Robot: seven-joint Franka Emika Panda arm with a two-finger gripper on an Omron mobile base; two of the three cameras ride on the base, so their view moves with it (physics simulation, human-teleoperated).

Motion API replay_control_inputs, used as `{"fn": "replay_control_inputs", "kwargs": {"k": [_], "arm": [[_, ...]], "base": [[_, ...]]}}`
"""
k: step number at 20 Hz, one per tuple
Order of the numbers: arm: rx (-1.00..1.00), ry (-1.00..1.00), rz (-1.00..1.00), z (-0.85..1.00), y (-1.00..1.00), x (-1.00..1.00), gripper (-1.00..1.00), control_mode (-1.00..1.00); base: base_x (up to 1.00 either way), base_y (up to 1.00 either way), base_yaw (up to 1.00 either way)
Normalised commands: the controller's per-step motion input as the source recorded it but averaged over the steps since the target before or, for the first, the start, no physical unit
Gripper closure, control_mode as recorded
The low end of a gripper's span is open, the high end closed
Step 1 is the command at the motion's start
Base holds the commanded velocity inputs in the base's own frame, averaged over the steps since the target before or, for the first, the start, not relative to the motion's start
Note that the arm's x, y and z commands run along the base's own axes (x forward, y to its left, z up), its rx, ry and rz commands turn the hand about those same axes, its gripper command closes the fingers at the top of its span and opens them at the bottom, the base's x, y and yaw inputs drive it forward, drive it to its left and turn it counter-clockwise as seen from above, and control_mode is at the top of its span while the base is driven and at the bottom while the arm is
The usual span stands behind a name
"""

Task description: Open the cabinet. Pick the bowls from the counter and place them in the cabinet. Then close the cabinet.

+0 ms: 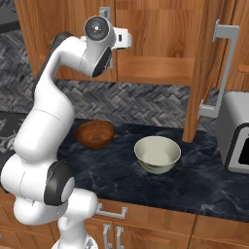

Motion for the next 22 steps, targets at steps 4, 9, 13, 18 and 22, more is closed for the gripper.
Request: {"fn": "replay_control_inputs", "kwargs": {"k": [4, 9, 13, 18, 22], "arm": [[0.00, 0.01, 0.00, -0.10, 0.23, 0.70, 1.00, -1.00], [0.00, 0.02, 0.00, -0.18, 0.33, 0.68, 1.00, -1.00], [0.00, 0.06, 0.00, -0.08, 0.42, 0.69, 1.00, -1.00], [0.00, 0.06, 0.00, 0.00, 0.41, 0.60, 1.00, -1.00], [0.00, 0.03, 0.00, 0.00, 0.25, 0.35, 1.00, -1.00]], "base": [[0.00, 0.00, 0.00], [0.00, 0.00, 0.00], [0.00, 0.00, 0.00], [0.00, 0.00, 0.00], [0.00, 0.00, 0.00]]}}
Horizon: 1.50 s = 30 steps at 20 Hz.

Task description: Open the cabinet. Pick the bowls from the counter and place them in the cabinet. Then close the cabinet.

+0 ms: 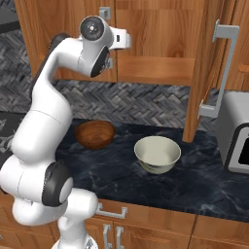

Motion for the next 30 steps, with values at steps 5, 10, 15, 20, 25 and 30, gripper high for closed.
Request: {"fn": "replay_control_inputs", "kwargs": {"k": [5, 10, 15, 20, 25, 30], "arm": [[0.00, 0.00, 0.00, 0.00, 0.17, 0.00, 1.00, -1.00], [-0.01, 0.00, 0.00, 0.00, 0.35, -0.21, 1.00, -1.00], [-0.04, 0.00, 0.00, 0.00, 0.52, -0.39, 1.00, -1.00], [-0.08, 0.00, 0.00, 0.07, 0.49, -0.67, 1.00, -1.00], [-0.10, 0.00, -0.03, 0.03, 0.58, -0.85, 1.00, -1.00], [-0.09, 0.00, -0.05, 0.00, 0.62, -0.80, 1.00, -1.00]], "base": [[0.00, 0.00, 0.00], [0.00, 0.00, 0.00], [0.00, 0.00, 0.00], [0.00, 0.00, 0.00], [0.00, 0.00, 0.00], [0.00, 0.00, 0.00]]}}
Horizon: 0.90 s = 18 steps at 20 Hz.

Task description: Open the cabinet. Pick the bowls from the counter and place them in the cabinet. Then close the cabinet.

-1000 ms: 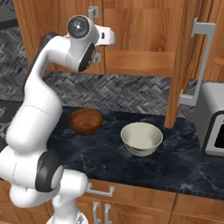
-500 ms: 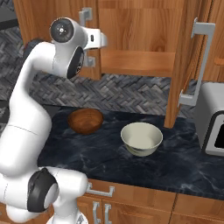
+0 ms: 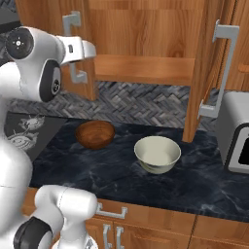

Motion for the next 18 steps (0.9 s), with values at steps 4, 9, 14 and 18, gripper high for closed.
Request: {"fn": "replay_control_inputs", "kwargs": {"k": [4, 9, 14, 18], "arm": [[-0.08, 0.00, -0.07, 0.00, 0.64, -0.64, 1.00, -1.00], [-0.07, 0.00, -0.08, 0.00, 0.76, -0.42, 1.00, -1.00], [-0.06, 0.00, -0.10, -0.02, 0.83, -0.16, 1.00, -1.00], [-0.05, 0.00, -0.11, -0.17, 0.92, 0.00, 1.00, -1.00]], "base": [[0.00, 0.00, 0.00], [0.00, 0.00, 0.00], [0.00, 0.00, 0.00], [0.00, 0.00, 0.00]]}}
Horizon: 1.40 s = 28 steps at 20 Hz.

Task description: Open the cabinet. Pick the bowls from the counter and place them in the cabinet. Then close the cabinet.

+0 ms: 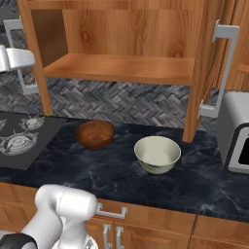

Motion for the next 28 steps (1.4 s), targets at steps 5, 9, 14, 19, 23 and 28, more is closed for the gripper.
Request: {"fn": "replay_control_inputs", "kwargs": {"k": [5, 9, 14, 19, 23, 28], "arm": [[-0.01, 0.00, -0.13, -0.22, 0.78, 0.02, -1.00, -1.00], [0.00, 0.00, -0.14, -0.13, 0.45, 0.00, -1.00, -1.00], [0.00, -0.07, -0.09, -0.18, 0.16, -0.19, -1.00, -1.00], [0.00, -0.09, -0.19, -0.23, 0.11, -0.32, -1.00, -1.00], [0.02, -0.06, -0.07, 0.00, -0.08, -0.61, -1.00, -1.00], [0.12, 0.00, 0.04, -0.08, -0.61, -0.60, -1.00, -1.00]], "base": [[0.00, 0.00, 0.00], [0.00, 0.00, 0.00], [0.00, 0.00, 0.00], [0.00, 0.00, 0.00], [0.00, 0.00, 0.00], [0.00, 0.00, 0.00]]}}
